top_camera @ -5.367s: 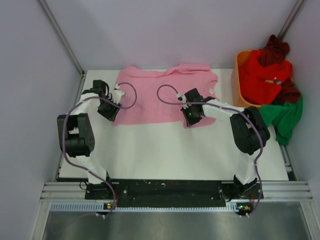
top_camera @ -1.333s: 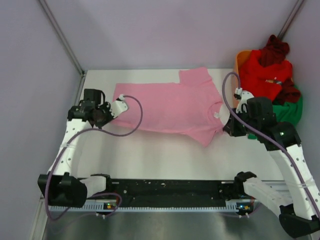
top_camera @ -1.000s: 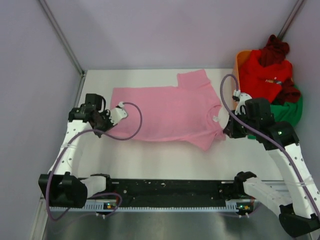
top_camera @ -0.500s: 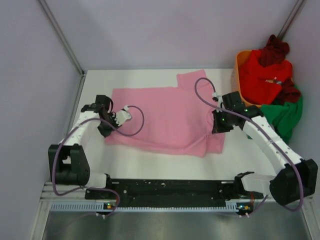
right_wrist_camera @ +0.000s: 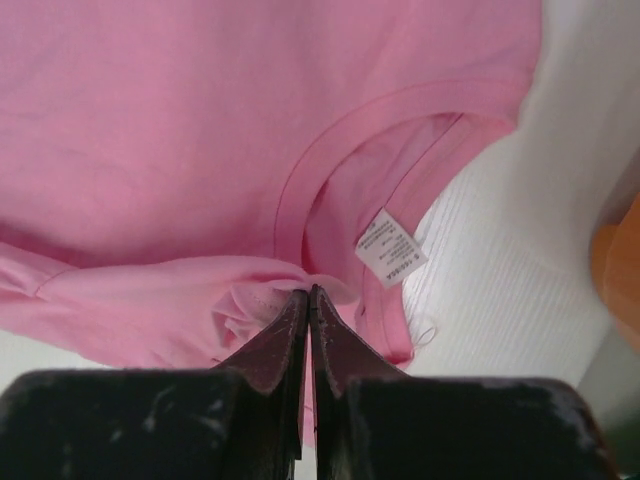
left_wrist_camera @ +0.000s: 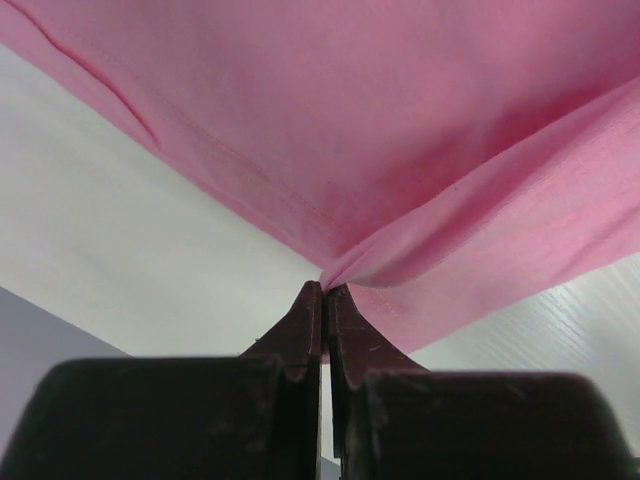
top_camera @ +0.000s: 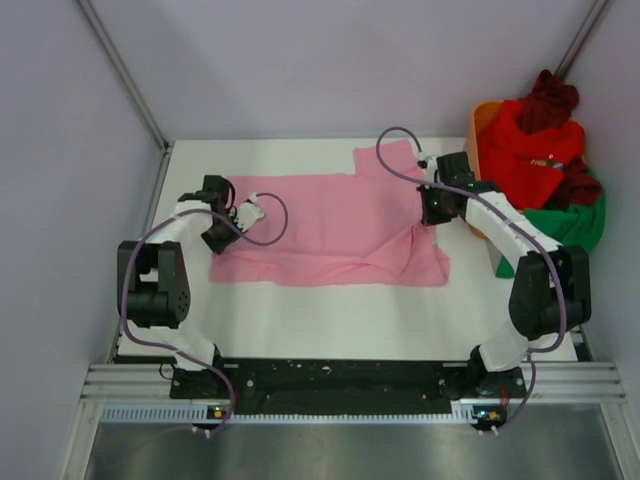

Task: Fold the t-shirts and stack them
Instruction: Fold the flattened tshirt in 1/3 of the way

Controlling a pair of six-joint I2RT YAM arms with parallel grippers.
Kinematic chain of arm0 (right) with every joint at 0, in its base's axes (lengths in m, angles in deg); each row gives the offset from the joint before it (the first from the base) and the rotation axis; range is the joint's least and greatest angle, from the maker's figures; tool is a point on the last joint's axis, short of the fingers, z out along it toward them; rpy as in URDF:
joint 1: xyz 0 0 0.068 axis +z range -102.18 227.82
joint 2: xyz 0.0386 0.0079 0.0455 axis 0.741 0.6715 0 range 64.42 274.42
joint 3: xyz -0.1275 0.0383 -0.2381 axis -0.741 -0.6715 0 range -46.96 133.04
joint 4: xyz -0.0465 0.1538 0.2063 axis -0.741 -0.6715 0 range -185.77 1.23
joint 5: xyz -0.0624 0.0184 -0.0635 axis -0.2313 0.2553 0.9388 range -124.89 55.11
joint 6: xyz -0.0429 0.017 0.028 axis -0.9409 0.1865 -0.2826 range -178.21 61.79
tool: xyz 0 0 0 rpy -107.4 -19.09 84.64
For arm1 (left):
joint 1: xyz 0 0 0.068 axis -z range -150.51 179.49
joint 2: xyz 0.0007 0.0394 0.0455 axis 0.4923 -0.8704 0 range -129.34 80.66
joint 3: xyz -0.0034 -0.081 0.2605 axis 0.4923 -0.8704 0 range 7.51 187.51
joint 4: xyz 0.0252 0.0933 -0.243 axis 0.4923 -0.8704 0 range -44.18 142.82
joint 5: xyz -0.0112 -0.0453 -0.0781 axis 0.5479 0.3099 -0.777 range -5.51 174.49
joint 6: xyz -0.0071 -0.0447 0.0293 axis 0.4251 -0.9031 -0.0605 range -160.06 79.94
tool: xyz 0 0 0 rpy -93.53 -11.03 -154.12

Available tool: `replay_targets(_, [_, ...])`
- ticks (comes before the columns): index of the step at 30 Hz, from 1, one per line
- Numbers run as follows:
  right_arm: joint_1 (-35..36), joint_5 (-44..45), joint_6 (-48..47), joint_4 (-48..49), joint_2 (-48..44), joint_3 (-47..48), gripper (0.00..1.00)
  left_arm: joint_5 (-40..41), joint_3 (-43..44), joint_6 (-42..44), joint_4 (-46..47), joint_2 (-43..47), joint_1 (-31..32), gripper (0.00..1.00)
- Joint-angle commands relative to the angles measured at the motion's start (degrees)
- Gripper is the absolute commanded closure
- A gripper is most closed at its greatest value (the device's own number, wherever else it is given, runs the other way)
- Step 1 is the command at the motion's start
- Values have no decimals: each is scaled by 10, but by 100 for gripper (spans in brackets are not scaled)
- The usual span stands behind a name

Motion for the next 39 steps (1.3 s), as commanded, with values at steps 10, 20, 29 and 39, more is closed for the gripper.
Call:
replay_targets(10, [-31,-10,-43,71,53,56,100,71,20,-18,49,-24,-3,100])
replay_targets(20, [-31,-15,-45,79,92,78,100,86,37,-30,62,-58,-1,100])
replay_targets(29, [-34,47,-36,71,193,159,76,143,58,-77,112,-87,-4,58])
replay_targets(39, [-2,8,-37,5,112,154,50,125,81,-127,113,-23,-46,46])
